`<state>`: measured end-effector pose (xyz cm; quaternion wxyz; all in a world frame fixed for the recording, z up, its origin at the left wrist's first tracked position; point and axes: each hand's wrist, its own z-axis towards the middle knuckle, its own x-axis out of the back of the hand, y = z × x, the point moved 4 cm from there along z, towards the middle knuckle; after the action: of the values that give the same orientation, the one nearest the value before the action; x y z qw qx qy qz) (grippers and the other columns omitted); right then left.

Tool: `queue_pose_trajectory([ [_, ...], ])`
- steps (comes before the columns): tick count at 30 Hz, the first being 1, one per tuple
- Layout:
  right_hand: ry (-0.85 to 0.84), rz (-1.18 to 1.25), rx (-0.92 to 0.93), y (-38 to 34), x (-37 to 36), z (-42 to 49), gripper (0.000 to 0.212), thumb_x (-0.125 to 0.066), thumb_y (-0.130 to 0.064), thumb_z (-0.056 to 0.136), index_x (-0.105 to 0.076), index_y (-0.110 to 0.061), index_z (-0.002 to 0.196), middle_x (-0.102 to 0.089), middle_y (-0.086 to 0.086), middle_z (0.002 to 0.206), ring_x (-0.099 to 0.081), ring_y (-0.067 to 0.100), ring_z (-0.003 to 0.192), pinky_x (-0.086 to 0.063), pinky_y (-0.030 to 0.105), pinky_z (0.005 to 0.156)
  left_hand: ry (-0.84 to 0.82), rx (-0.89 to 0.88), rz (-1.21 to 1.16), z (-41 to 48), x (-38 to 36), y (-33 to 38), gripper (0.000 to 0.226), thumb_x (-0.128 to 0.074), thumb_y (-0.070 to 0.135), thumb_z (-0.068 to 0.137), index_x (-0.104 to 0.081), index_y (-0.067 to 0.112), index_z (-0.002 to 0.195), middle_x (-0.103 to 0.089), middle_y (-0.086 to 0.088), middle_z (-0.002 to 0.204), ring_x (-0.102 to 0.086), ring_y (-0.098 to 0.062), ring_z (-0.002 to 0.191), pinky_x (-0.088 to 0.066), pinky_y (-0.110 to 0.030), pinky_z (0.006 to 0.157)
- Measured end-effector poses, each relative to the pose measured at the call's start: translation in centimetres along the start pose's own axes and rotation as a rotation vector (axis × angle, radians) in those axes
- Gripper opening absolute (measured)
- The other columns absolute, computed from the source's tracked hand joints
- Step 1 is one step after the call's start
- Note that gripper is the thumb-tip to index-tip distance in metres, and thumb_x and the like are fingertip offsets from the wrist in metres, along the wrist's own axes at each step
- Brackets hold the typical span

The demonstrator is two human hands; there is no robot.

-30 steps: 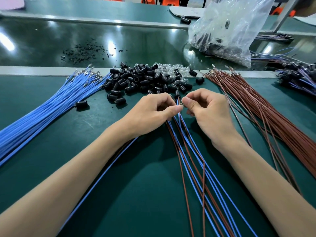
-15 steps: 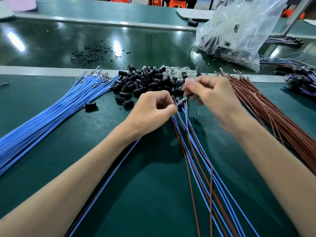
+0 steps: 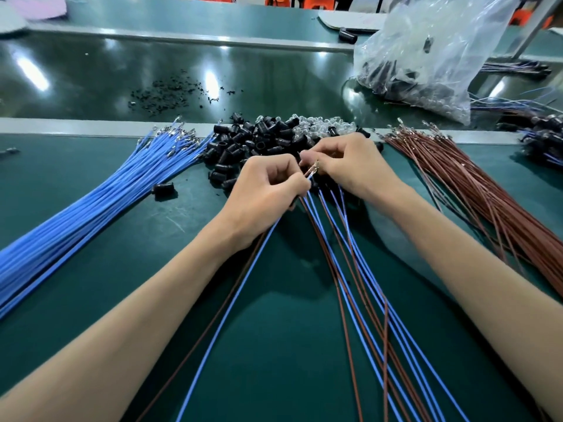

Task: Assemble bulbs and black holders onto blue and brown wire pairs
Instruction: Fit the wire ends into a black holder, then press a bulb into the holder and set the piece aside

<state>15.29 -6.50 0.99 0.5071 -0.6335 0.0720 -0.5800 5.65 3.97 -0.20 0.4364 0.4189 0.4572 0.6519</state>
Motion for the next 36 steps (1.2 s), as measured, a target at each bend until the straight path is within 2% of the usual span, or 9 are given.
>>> queue_pose_trajectory([
  [2,-0.025,-0.102,0.058,0.1,-0.1,-0.1,0.008,-0.073,-0.025,0.08,-0.073,-0.018,0.084,-0.061,-0.009,0.065,-0.049,-0.002,0.055,-0.043,0.016,0.062,-0.005,0.001,-0.036,0.0,0.0,0.0,0.02,-0.055,0.009,0.07,-0.047,0.014,0.052,-0.045,0.0,0.044,-0.035,-0.01,0.044,-0.028,-0.016,0.046],
  [5,-0.039,-0.212,0.124,0.1,-0.5,-0.4,0.012,-0.069,-0.027,0.077,-0.07,-0.022,0.088,-0.067,-0.004,0.081,-0.058,0.01,0.069,-0.053,0.037,0.073,-0.017,0.012,-0.039,0.0,0.0,-0.1,0.02,-0.055,0.011,0.071,-0.048,0.015,0.052,-0.045,-0.001,0.046,-0.034,-0.011,0.045,-0.026,-0.021,0.046],
  [7,-0.029,-0.212,0.159,0.0,-0.4,-0.5,0.01,-0.068,-0.024,0.079,-0.07,-0.021,0.088,-0.068,-0.001,0.085,-0.058,0.014,0.072,-0.052,0.042,0.074,-0.023,0.01,-0.038,0.0,-0.1,-0.1,0.019,-0.055,0.01,0.071,-0.048,0.013,0.053,-0.046,0.001,0.045,-0.036,-0.009,0.044,-0.026,-0.02,0.046],
  [13,0.303,-0.267,0.192,0.5,2.5,0.2,0.013,-0.063,-0.018,0.089,-0.073,-0.012,0.096,-0.067,0.008,0.096,-0.06,0.019,0.084,-0.046,0.029,0.084,-0.018,0.021,-0.027,0.0,0.0,-0.1,0.021,-0.057,0.014,0.071,-0.049,0.017,0.052,-0.047,-0.001,0.047,-0.037,-0.014,0.047,-0.027,-0.025,0.048],
  [17,0.077,-0.469,-0.051,2.5,4.0,2.4,0.023,-0.064,-0.02,0.088,-0.07,-0.02,0.11,-0.068,0.007,0.104,-0.062,0.023,0.1,-0.046,0.035,0.097,-0.024,0.038,-0.012,0.0,0.0,0.0,0.02,-0.057,0.015,0.072,-0.049,0.015,0.053,-0.047,-0.004,0.049,-0.035,-0.018,0.053,-0.025,-0.029,0.051],
  [21,0.01,-0.409,-0.122,2.6,4.0,3.1,0.019,-0.071,-0.019,0.083,-0.071,-0.021,0.102,-0.069,0.002,0.09,-0.064,0.018,0.092,-0.05,0.031,0.09,-0.031,0.046,-0.004,-0.1,-0.1,0.1,0.02,-0.056,0.016,0.072,-0.049,0.016,0.053,-0.048,-0.004,0.05,-0.036,-0.018,0.053,-0.026,-0.029,0.053],
  [26,-0.049,-0.289,-0.239,3.1,3.8,3.7,0.017,-0.075,-0.017,0.082,-0.065,-0.017,0.097,-0.063,-0.002,0.08,-0.057,0.014,0.075,-0.04,0.017,0.058,-0.033,0.046,-0.004,-0.1,0.0,0.2,0.022,-0.057,0.015,0.072,-0.049,0.019,0.051,-0.048,-0.003,0.05,-0.038,-0.017,0.053,-0.028,-0.028,0.052],
  [32,0.012,-0.305,-0.16,1.9,3.9,3.1,0.017,-0.074,-0.009,0.08,-0.074,-0.013,0.097,-0.068,0.006,0.085,-0.058,0.009,0.074,-0.041,0.009,0.059,-0.047,0.047,-0.007,-0.2,0.1,0.1,0.028,-0.06,0.01,0.078,-0.05,0.017,0.053,-0.049,-0.002,0.051,-0.04,-0.019,0.054,-0.03,-0.03,0.056],
  [36,0.189,-0.26,-0.038,0.0,5.2,0.6,0.018,-0.065,-0.008,0.087,-0.074,-0.017,0.1,-0.071,0.005,0.094,-0.063,0.014,0.081,-0.048,0.02,0.078,-0.077,0.046,-0.025,-0.1,0.1,-0.1,0.027,-0.058,0.0,0.087,-0.055,0.011,0.063,-0.054,0.002,0.051,-0.049,-0.011,0.048,-0.04,-0.019,0.052],
])
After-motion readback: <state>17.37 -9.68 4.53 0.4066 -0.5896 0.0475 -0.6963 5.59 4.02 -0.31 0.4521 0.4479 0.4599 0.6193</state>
